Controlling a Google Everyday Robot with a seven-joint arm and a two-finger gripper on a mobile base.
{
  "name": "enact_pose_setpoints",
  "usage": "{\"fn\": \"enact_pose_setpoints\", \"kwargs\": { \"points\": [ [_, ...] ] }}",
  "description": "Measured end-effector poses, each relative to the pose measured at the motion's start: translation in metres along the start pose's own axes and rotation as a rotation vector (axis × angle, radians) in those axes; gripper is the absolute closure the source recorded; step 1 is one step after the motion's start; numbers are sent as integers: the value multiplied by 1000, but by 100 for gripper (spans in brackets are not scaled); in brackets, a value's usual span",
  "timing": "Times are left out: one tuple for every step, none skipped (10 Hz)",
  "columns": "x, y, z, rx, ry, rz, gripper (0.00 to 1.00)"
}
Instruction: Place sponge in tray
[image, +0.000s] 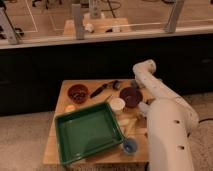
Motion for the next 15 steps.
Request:
{"fn": "enact_pose_setpoints", "kwargs": {
  "points": [
    [3,4,-3,-3,-62,46,100],
    [9,8,-12,2,-96,78,100],
    [14,9,-25,23,-119,98,100],
    [19,12,-46,53,-140,113,100],
    [23,16,-72,83,-158,124,100],
    [26,21,-93,107,-169,130,100],
    [29,34,-122,139,-179,138,100],
    [29,47,-147,168,-198,144,100],
    [30,58,-166,184,-206,146,100],
    [28,66,-183,195,-212,138,100],
    [25,70,-193,202,-215,132,100],
    [25,71,-195,203,-215,133,100],
    [25,70,-195,203,-215,132,100],
    [23,69,-195,204,-217,130,100],
    [22,67,-195,205,-219,128,100]
  ]
}}
